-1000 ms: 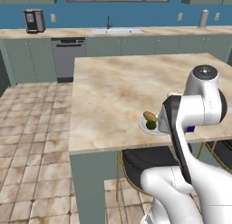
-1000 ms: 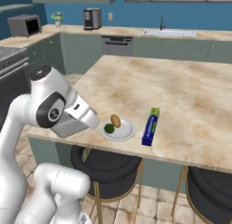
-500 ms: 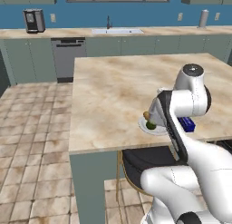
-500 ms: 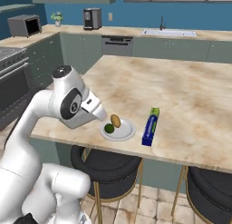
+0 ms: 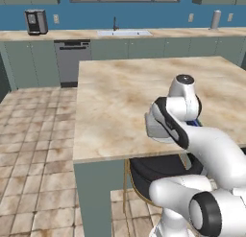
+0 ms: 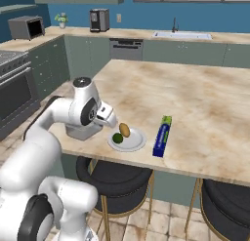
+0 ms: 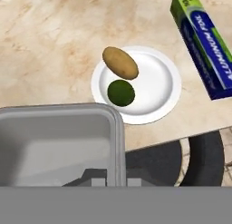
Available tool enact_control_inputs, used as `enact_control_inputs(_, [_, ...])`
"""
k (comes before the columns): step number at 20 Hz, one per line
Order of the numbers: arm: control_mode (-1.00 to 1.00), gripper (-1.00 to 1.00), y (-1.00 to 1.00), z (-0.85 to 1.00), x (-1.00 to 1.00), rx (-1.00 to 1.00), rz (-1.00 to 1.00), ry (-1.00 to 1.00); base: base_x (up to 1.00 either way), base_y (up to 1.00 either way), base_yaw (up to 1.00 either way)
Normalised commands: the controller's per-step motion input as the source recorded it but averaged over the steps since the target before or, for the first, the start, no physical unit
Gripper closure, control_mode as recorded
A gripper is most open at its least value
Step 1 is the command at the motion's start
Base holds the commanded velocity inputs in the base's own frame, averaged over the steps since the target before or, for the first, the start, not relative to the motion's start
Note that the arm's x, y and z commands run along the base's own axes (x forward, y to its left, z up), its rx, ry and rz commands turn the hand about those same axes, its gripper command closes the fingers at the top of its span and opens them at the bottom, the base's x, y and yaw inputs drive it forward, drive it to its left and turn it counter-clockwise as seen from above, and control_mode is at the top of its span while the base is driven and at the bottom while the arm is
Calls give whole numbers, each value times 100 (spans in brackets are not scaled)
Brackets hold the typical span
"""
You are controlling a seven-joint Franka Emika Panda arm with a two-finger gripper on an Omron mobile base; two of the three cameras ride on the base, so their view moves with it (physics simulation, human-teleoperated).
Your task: Retrieve the tupperware and aluminum foil from the cabinet and place them on the dining counter near the plate with potato and lime to prepare for storing leftovers.
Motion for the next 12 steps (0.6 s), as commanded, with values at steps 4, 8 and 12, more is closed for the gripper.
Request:
enact_control_inputs(4, [-100, 100, 41, -15, 43, 0, 2, -9, 0, 0, 0])
enact_control_inputs(8, [-100, 100, 14, -25, 42, 0, 0, -6, 0, 0, 0])
enact_control_inputs(12, [-100, 100, 3, -43, 41, 0, 0, -3, 0, 0, 0])
